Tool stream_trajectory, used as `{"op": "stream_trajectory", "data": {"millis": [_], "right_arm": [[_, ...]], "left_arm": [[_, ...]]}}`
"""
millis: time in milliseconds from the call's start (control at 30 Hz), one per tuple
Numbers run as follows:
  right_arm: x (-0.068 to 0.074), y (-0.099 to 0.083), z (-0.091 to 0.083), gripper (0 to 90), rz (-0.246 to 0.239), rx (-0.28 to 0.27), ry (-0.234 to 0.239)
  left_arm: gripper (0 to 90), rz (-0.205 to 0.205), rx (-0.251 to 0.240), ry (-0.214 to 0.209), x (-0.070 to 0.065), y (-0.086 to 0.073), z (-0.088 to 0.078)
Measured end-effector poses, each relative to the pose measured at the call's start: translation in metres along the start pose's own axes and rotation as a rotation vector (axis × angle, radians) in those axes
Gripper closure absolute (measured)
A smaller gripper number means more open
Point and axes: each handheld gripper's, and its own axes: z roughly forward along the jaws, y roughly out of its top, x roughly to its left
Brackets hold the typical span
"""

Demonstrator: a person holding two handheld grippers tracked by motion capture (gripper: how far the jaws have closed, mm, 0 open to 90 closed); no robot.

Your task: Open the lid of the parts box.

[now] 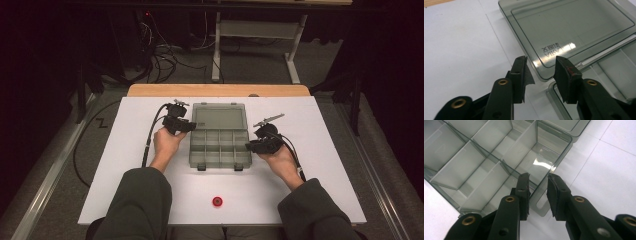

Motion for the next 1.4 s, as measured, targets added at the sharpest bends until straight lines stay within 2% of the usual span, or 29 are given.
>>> {"op": "stream_trajectory", "data": {"millis": [300,433,533,700,867,1133,1400], "right_arm": [[0.003,0.000,0.000,72.6,-0.039,-0.006,-0.020],[0.002,0.000,0.000,70.4,-0.039,-0.011,-0.007],[0.002,0.000,0.000,69.2,-0.040,-0.013,-0.002],[0.001,0.000,-0.003,67.6,-0.033,-0.033,0.020],[0.003,-0.001,-0.009,66.0,-0.044,-0.056,0.024],[0.001,-0.003,-0.018,64.6,-0.038,-0.097,0.033],[0.001,-0.007,-0.028,61.9,-0.045,-0.139,0.034]], "left_arm": [[46.8,0.008,-0.001,0.001,0.000,0.000,-0.007],[43.5,0.013,0.007,-0.010,0.000,-0.001,-0.010],[40.7,0.026,0.002,0.011,-0.002,-0.001,-0.014],[39.4,0.041,0.000,0.013,-0.004,-0.002,-0.018],[40.0,0.032,-0.010,-0.014,-0.004,-0.006,-0.023],[40.5,0.048,-0.016,-0.012,-0.004,-0.012,-0.034],[40.4,0.069,-0.069,-0.023,-0.009,-0.019,-0.049]]}}
